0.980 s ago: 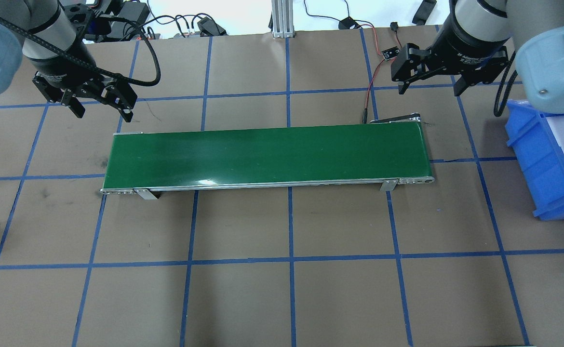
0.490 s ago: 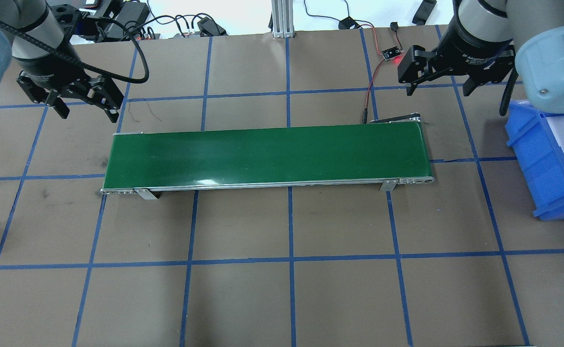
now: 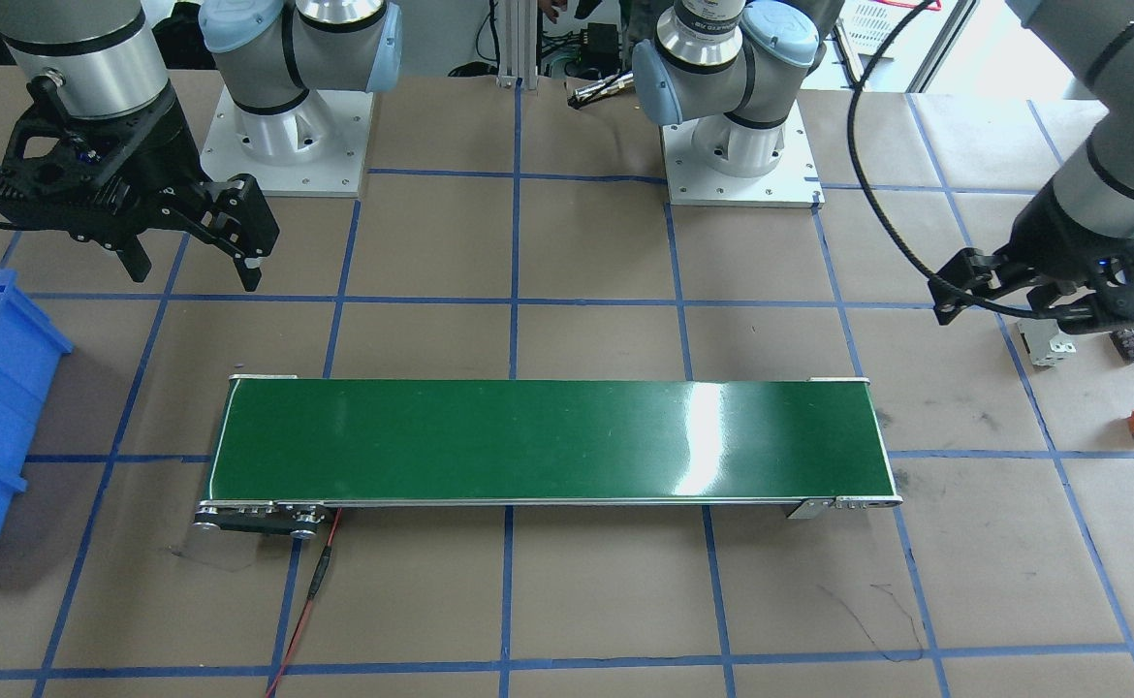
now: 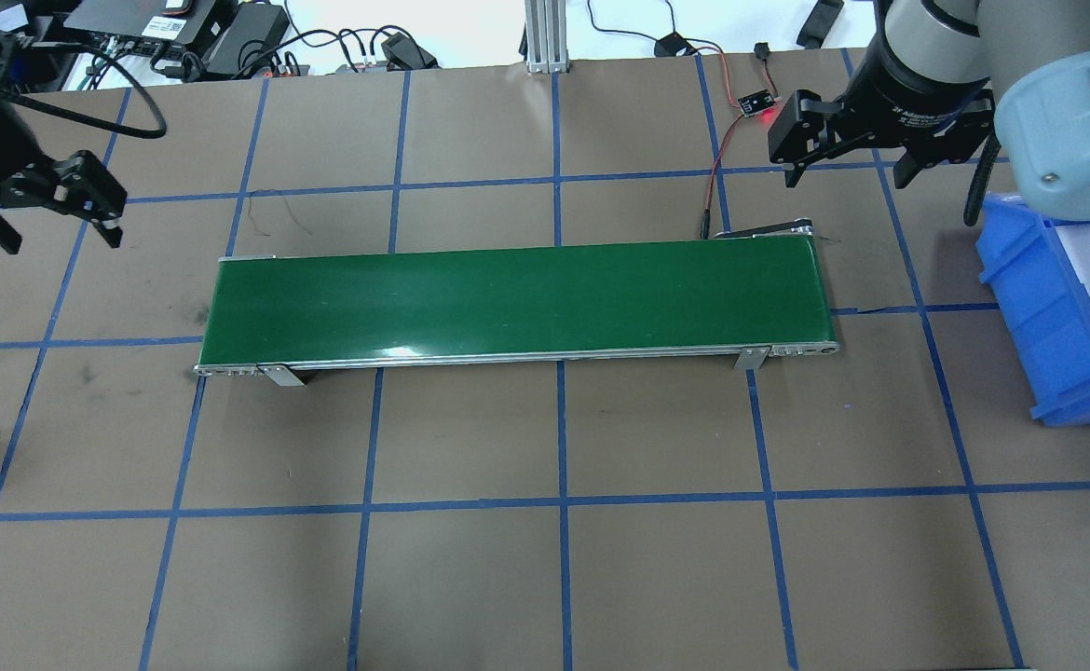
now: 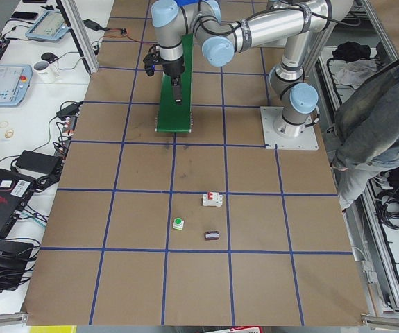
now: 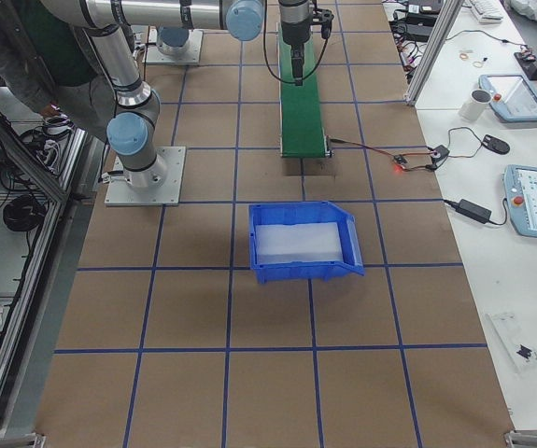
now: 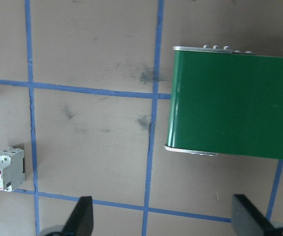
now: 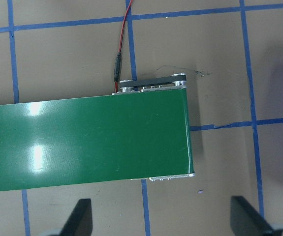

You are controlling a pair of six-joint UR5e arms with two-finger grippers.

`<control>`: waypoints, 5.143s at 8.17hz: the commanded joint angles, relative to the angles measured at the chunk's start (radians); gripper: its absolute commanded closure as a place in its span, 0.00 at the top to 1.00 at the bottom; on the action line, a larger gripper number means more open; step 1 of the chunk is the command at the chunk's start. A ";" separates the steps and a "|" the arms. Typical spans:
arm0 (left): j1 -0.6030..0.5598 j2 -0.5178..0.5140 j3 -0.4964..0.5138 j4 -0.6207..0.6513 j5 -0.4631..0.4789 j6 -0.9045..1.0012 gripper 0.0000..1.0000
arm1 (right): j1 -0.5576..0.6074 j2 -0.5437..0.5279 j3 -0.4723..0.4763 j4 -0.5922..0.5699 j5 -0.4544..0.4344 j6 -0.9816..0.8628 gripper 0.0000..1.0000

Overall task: Move capacitor from left to right
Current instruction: 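Move the left gripper away from the conveyor toward the capacitor area, then lower the left gripper and grasp the black capacitor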

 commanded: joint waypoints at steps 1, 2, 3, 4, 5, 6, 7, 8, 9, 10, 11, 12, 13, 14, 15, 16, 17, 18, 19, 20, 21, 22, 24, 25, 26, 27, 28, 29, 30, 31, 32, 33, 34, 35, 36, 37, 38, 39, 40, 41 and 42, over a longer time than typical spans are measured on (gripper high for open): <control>0.190 -0.008 -0.004 0.014 0.001 0.019 1.00 | 0.000 0.000 0.004 0.001 0.009 -0.079 1.00; 0.210 -0.002 -0.011 0.014 0.039 0.089 1.00 | 0.002 -0.002 0.006 0.001 0.012 -0.079 1.00; 0.232 -0.002 -0.015 0.028 0.131 0.175 1.00 | 0.002 0.000 0.006 0.003 0.014 -0.076 1.00; 0.299 -0.013 -0.024 0.095 0.141 0.276 1.00 | 0.002 0.000 0.006 0.001 0.015 -0.075 1.00; 0.400 -0.028 -0.052 0.161 0.135 0.411 1.00 | 0.002 0.000 0.007 0.001 0.015 -0.072 1.00; 0.495 -0.034 -0.082 0.226 0.091 0.552 1.00 | 0.002 0.000 0.007 0.001 0.015 -0.072 1.00; 0.552 -0.044 -0.087 0.262 0.028 0.694 1.00 | 0.002 0.000 0.007 0.001 0.015 -0.070 1.00; 0.584 -0.063 -0.086 0.265 0.024 0.769 1.00 | 0.002 0.000 0.007 0.001 0.015 -0.070 1.00; 0.615 -0.091 -0.087 0.291 0.017 0.815 1.00 | 0.002 0.000 0.007 0.001 0.015 -0.070 1.00; 0.640 -0.128 -0.087 0.369 -0.024 0.863 1.00 | 0.002 0.000 0.007 0.001 0.015 -0.069 1.00; 0.678 -0.178 -0.087 0.441 -0.051 0.912 1.00 | 0.002 0.000 0.007 0.001 0.015 -0.069 1.00; 0.721 -0.223 -0.086 0.513 -0.077 0.936 1.00 | 0.002 0.000 0.007 0.003 0.015 -0.067 1.00; 0.736 -0.244 -0.087 0.555 -0.092 0.934 1.00 | 0.002 0.000 0.007 0.000 0.015 -0.069 1.00; 0.738 -0.263 -0.087 0.565 -0.133 0.931 1.00 | 0.002 0.000 0.007 0.001 0.015 -0.067 1.00; 0.740 -0.275 -0.087 0.572 -0.152 0.929 0.97 | 0.002 0.000 0.007 0.000 0.015 -0.067 1.00; 0.740 -0.278 -0.090 0.578 -0.170 0.926 0.96 | 0.002 0.000 0.007 0.001 0.015 -0.067 1.00; 0.740 -0.283 -0.100 0.578 -0.215 0.923 0.96 | 0.002 0.000 0.007 -0.003 0.015 -0.067 1.00; 0.741 -0.306 -0.103 0.580 -0.236 0.920 0.96 | 0.002 0.002 0.007 -0.006 0.015 -0.073 1.00; 0.741 -0.339 -0.104 0.633 -0.236 0.923 0.96 | 0.002 0.002 0.007 -0.008 0.015 -0.073 1.00; 0.743 -0.356 -0.103 0.650 -0.233 0.927 0.96 | 0.002 0.002 0.007 -0.010 0.012 -0.076 1.00; 0.758 -0.361 -0.103 0.652 -0.233 0.931 0.96 | 0.002 0.002 0.007 -0.010 0.014 -0.076 1.00; 0.766 -0.363 -0.104 0.651 -0.236 0.929 0.95 | 0.002 0.002 0.007 -0.016 0.012 -0.078 1.00; 0.775 -0.401 -0.104 0.669 -0.238 0.920 0.94 | 0.002 0.002 0.007 -0.019 0.011 -0.076 1.00; 0.782 -0.418 -0.104 0.675 -0.241 0.908 0.93 | 0.002 0.002 0.007 -0.020 0.009 -0.076 1.00; 0.784 -0.424 -0.113 0.675 -0.240 0.903 0.93 | 0.002 0.002 0.007 -0.019 0.008 -0.072 1.00; 0.784 -0.426 -0.129 0.675 -0.237 0.903 0.93 | 0.002 0.002 0.007 -0.019 0.006 -0.076 1.00; 0.784 -0.426 -0.153 0.675 -0.230 0.904 0.93 | 0.002 0.002 0.007 -0.017 0.006 -0.069 1.00; 0.784 -0.427 -0.164 0.678 -0.224 0.906 0.91 | 0.002 0.002 0.007 -0.019 0.006 -0.072 1.00; 0.784 -0.438 -0.163 0.678 -0.204 0.908 0.90 | 0.002 0.002 0.007 -0.019 0.005 -0.069 1.00; 0.784 -0.452 -0.156 0.678 -0.192 0.911 0.90 | 0.000 0.002 0.007 -0.019 0.005 -0.064 1.00; 0.786 -0.453 -0.155 0.678 -0.172 0.911 0.90 | 0.000 0.003 0.006 -0.020 0.003 -0.070 1.00; 0.786 -0.453 -0.158 0.678 -0.133 0.909 0.91 | 0.000 0.003 0.007 -0.020 0.003 -0.064 1.00; 0.786 -0.453 -0.152 0.678 -0.131 0.914 0.91 | 0.000 0.003 0.006 -0.020 0.001 -0.069 1.00; 0.786 -0.452 -0.150 0.678 -0.129 0.914 0.91 | 0.000 0.003 0.006 -0.020 0.001 -0.066 1.00; 0.789 -0.444 -0.150 0.678 -0.128 0.915 0.91 | -0.002 0.003 0.006 -0.020 0.001 -0.066 1.00; 0.804 -0.441 -0.150 0.678 -0.123 0.917 0.91 | -0.002 0.003 0.006 -0.020 0.000 -0.063 1.00; 0.809 -0.449 -0.150 0.680 -0.121 0.920 0.90 | -0.002 0.002 0.006 -0.020 0.000 -0.063 1.00; 0.812 -0.453 -0.149 0.680 -0.123 0.920 0.87 | -0.002 0.003 0.006 -0.020 0.000 -0.064 1.00; 0.825 -0.456 -0.149 0.686 -0.124 0.920 0.86 | -0.002 0.003 0.007 -0.020 0.000 -0.064 1.00; 0.830 -0.458 -0.150 0.686 -0.126 0.918 0.85 | -0.002 0.002 0.007 -0.020 0.000 -0.064 1.00; 0.830 -0.459 -0.150 0.690 -0.126 0.917 0.83 | -0.002 0.003 0.006 -0.020 0.000 -0.064 1.00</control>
